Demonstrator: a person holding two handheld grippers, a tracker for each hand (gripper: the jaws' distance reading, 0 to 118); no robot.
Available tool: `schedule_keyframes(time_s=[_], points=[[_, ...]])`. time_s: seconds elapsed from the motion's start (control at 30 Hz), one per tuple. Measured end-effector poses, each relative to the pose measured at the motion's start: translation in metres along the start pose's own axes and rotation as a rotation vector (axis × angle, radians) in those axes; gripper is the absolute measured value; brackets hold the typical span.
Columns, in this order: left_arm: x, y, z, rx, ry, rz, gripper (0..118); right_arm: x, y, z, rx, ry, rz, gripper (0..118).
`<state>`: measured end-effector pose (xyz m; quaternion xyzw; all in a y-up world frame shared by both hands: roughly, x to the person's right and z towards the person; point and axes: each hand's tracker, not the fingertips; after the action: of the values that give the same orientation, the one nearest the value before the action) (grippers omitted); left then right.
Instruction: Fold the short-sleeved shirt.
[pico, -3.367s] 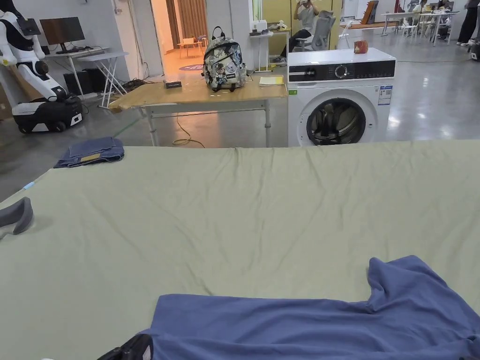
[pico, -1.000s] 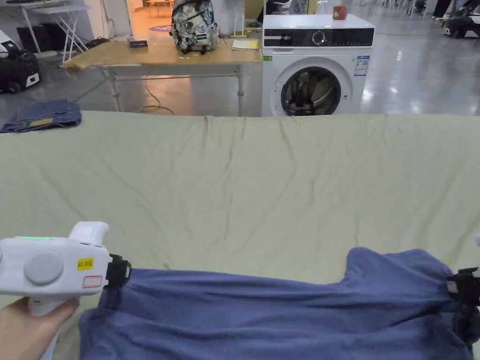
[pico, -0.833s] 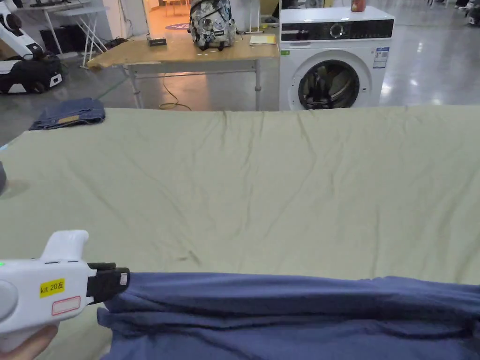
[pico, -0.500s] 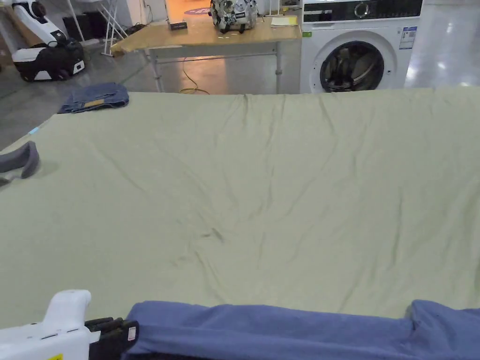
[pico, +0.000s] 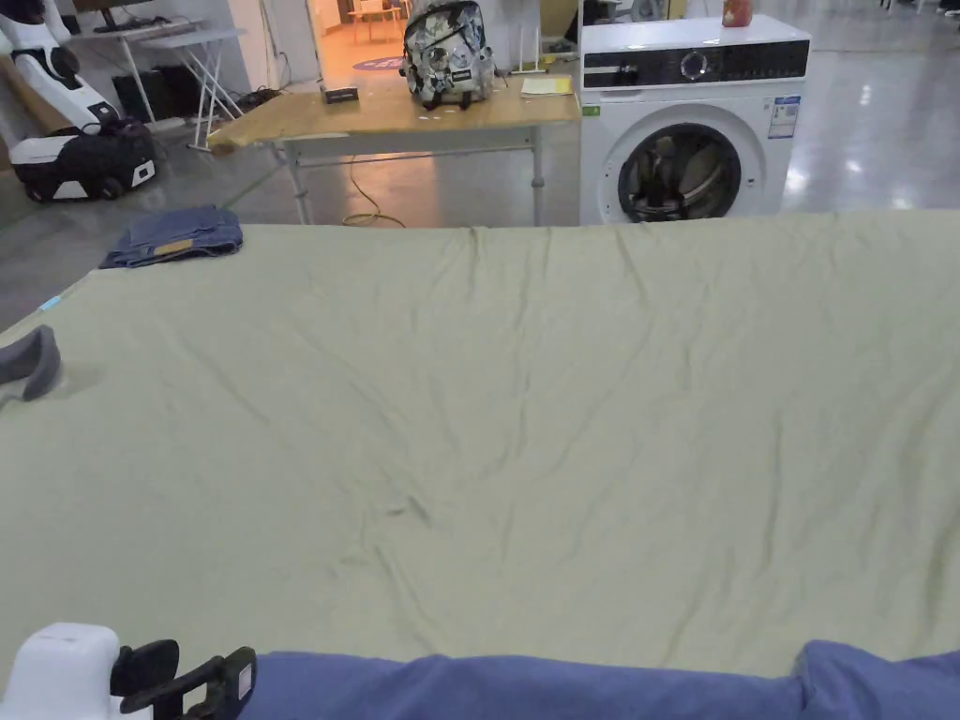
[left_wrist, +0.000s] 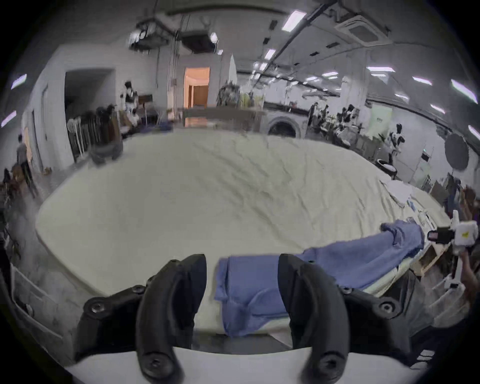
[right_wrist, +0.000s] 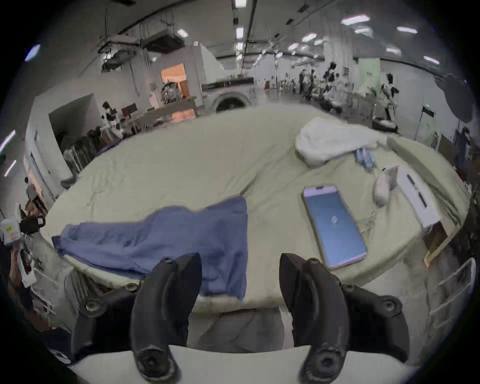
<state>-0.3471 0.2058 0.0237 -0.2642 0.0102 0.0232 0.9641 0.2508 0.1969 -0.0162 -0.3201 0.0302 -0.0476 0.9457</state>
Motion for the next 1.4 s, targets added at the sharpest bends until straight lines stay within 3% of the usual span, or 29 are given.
schedule_keyframes(time_s=[0.03, 0.17, 0.2, 0.27, 0.37, 0.4, 0.43, 0.47, 0.53, 0.8, 0.9, 0.93, 0.97, 1.0, 1.03, 1.07, 1.2, 1.27, 1.33, 1.4], points=[[0.007, 0.005, 0.008, 0.043, -0.002, -0.037, 57, 0.019, -0.003, 0.007, 0.058, 0.004, 0.010, 65], [0.047, 0.023, 0.029, 0.127, -0.007, -0.057, 55, -0.021, 0.018, 0.031, 0.233, 0.073, 0.036, 65], [0.052, 0.027, 0.031, 0.130, -0.032, -0.050, 48, -0.032, 0.022, 0.031, 0.251, 0.077, 0.052, 65], [0.065, 0.029, 0.034, 0.180, -0.093, -0.008, 0, -0.051, 0.029, 0.027, 0.284, 0.103, 0.082, 62], [0.074, 0.031, 0.034, 0.236, -0.160, 0.004, 0, -0.079, 0.034, 0.016, 0.271, 0.142, 0.130, 51], [0.073, 0.032, 0.031, 0.188, -0.176, 0.015, 0, -0.084, 0.034, 0.011, 0.259, 0.149, 0.142, 31], [0.073, 0.031, 0.030, 0.179, -0.177, 0.027, 0, -0.093, 0.032, 0.008, 0.242, 0.146, 0.157, 4], [0.072, 0.029, 0.030, 0.174, -0.184, 0.044, 0, -0.098, 0.030, 0.006, 0.241, 0.147, 0.160, 0], [0.067, 0.027, 0.029, 0.164, -0.224, 0.084, 0, -0.102, 0.028, 0.002, 0.208, 0.208, 0.181, 0], [-0.001, 0.008, 0.034, 0.141, -0.188, 0.339, 0, -0.115, 0.020, 0.006, 0.209, 0.169, 0.255, 0], [-0.037, -0.005, 0.022, 0.061, -0.233, 0.470, 0, -0.114, 0.020, 0.006, 0.206, 0.164, 0.242, 0], [-0.049, -0.013, 0.014, 0.037, -0.269, 0.531, 5, -0.112, 0.019, 0.005, 0.201, 0.180, 0.217, 0], [-0.062, -0.022, 0.003, 0.002, -0.307, 0.601, 21, -0.112, 0.018, 0.004, 0.197, 0.199, 0.187, 0], [-0.072, -0.033, -0.007, -0.041, -0.317, 0.674, 47, -0.110, 0.018, 0.003, 0.190, 0.215, 0.169, 0], [-0.079, -0.043, -0.018, -0.067, -0.326, 0.727, 83, -0.108, 0.018, 0.003, 0.182, 0.224, 0.158, 0], [-0.085, -0.055, -0.032, -0.115, -0.339, 0.771, 95, -0.106, 0.017, 0.002, 0.175, 0.225, 0.156, 0], [-0.100, -0.103, -0.090, -0.262, -0.374, 0.935, 95, -0.103, 0.014, 0.002, 0.145, 0.219, 0.153, 0], [-0.109, -0.113, -0.098, -0.089, -0.524, 1.076, 95, -0.103, 0.013, 0.004, 0.138, 0.215, 0.154, 0], [-0.111, -0.113, -0.103, -0.058, -0.556, 1.257, 95, -0.101, 0.012, 0.008, 0.131, 0.211, 0.155, 0], [-0.106, -0.109, -0.111, -0.122, -0.546, 1.213, 94, -0.100, 0.011, 0.009, 0.128, 0.214, 0.144, 0]])
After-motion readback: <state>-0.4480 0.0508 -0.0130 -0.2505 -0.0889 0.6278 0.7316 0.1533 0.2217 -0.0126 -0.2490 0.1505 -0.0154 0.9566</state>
